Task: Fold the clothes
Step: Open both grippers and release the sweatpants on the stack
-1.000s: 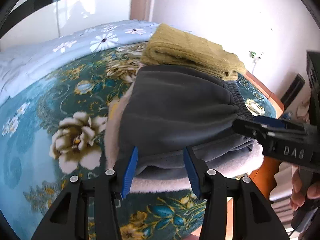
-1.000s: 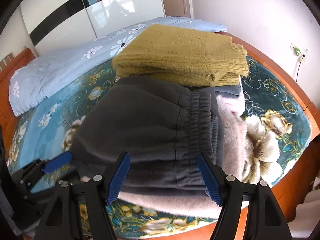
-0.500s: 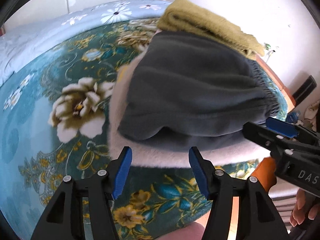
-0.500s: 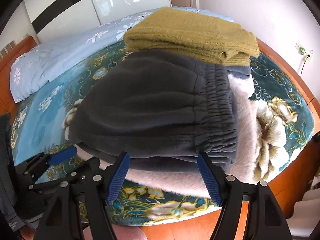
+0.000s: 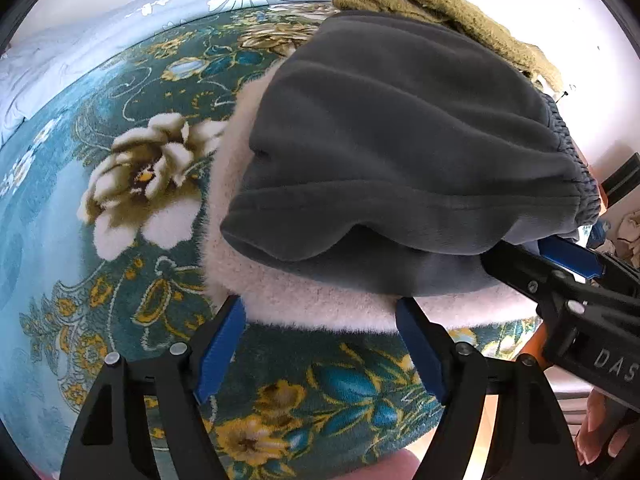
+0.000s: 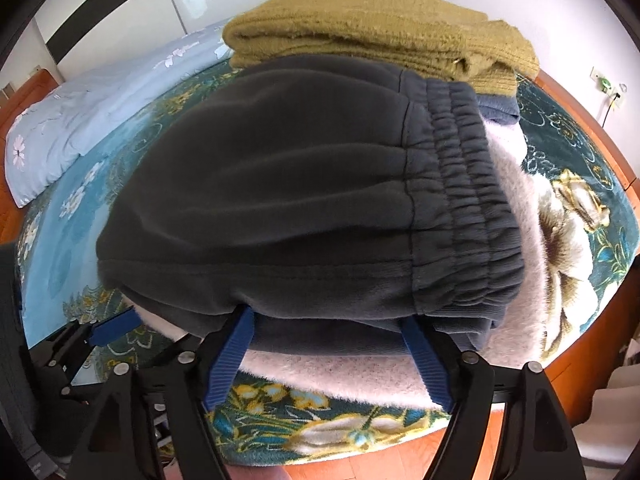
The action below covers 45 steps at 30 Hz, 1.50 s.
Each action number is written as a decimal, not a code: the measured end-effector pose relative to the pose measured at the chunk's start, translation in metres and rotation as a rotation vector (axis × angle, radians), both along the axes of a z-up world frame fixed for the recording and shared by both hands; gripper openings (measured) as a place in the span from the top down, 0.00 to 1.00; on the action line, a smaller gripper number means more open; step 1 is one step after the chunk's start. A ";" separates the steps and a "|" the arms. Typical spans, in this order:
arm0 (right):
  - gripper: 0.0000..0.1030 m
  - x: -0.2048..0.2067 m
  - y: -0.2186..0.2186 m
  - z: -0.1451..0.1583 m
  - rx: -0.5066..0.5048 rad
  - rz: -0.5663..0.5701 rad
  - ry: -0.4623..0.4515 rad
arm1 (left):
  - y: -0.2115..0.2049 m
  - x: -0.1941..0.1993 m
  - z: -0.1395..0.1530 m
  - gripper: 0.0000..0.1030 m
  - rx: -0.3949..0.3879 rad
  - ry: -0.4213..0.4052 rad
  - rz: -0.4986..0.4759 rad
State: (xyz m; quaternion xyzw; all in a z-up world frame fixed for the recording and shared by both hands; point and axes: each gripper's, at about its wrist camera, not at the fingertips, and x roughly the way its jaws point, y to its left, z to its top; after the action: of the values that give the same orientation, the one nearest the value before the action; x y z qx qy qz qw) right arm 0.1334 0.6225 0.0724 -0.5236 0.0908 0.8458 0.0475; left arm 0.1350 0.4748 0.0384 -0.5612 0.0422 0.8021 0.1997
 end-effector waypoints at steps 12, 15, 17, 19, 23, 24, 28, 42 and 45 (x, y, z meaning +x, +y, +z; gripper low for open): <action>0.17 0.003 -0.011 -0.005 0.016 -0.005 0.007 | -0.009 -0.009 -0.029 0.15 -0.020 -0.111 0.054; 0.15 0.003 -0.015 -0.005 0.024 -0.006 0.006 | -0.006 -0.009 -0.029 0.15 -0.034 -0.103 0.051; 0.14 0.003 -0.019 -0.006 0.026 -0.003 0.008 | -0.005 -0.009 -0.030 0.15 -0.040 -0.101 0.049; 0.12 0.003 -0.023 -0.007 0.028 0.000 0.010 | -0.004 -0.009 -0.033 0.15 -0.047 -0.100 0.047; 0.09 0.004 -0.029 -0.007 0.039 0.005 0.011 | 0.002 -0.008 -0.037 0.15 -0.086 -0.085 0.025; 0.08 0.004 -0.031 -0.008 0.042 0.004 0.013 | 0.004 -0.007 -0.038 0.15 -0.098 -0.079 0.016; 0.04 0.006 -0.036 -0.008 0.038 -0.001 0.018 | 0.003 -0.008 -0.041 0.15 -0.083 -0.073 0.026; 0.00 0.015 -0.057 -0.007 0.061 -0.013 0.050 | 0.003 -0.014 -0.046 0.15 -0.056 -0.063 0.030; 0.00 0.016 -0.061 -0.005 0.064 -0.014 0.045 | 0.003 -0.015 -0.047 0.15 -0.050 -0.056 0.032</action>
State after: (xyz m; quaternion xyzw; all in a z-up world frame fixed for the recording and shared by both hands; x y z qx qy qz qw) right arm 0.1489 0.5618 0.0670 -0.5020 0.0686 0.8595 0.0681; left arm 0.1205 0.4781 -0.0090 -0.5888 0.0475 0.7879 0.1740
